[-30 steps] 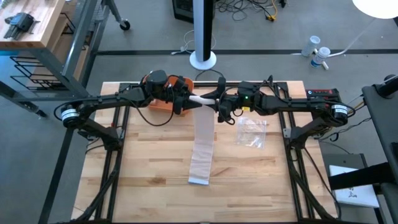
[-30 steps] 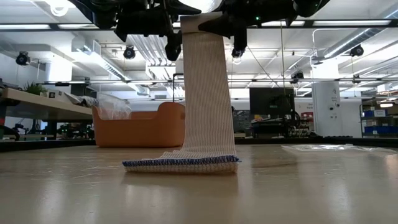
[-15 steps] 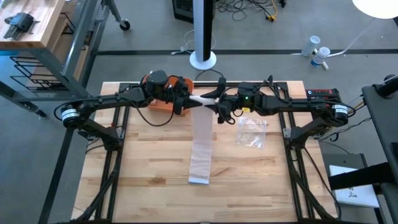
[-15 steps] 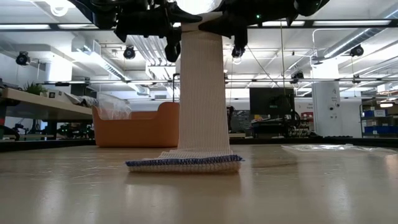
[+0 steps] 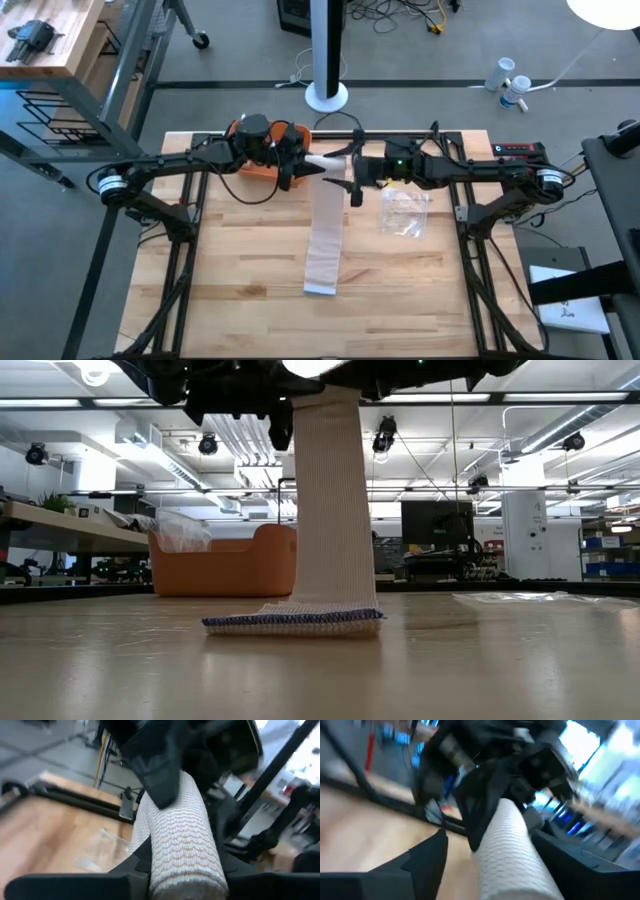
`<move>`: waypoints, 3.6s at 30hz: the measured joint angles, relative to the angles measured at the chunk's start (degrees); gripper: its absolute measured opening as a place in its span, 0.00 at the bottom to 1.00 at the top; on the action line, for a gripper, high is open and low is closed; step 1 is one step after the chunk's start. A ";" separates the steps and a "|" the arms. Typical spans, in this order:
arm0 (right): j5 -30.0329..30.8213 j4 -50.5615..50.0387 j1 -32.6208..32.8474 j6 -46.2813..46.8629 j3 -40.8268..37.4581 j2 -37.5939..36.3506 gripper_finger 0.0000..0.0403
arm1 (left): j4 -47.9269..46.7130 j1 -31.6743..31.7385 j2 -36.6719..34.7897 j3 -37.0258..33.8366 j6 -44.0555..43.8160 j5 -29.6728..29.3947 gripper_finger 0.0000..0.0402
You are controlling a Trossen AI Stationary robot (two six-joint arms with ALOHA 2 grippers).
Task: Roll bandage
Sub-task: Roll the white bandage
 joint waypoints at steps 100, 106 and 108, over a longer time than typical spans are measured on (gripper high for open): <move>-11.92 -8.58 -2.89 63.30 12.50 7.47 0.64 | -12.24 -0.15 -9.20 0.42 37.39 -8.74 0.21; -11.58 -8.47 -2.76 63.79 12.50 7.49 0.66 | -12.35 -0.17 -9.20 0.42 39.85 -12.09 0.21; -11.57 -8.49 -2.73 63.83 12.50 7.49 0.66 | -12.51 -0.22 -9.20 0.42 41.28 -12.06 0.21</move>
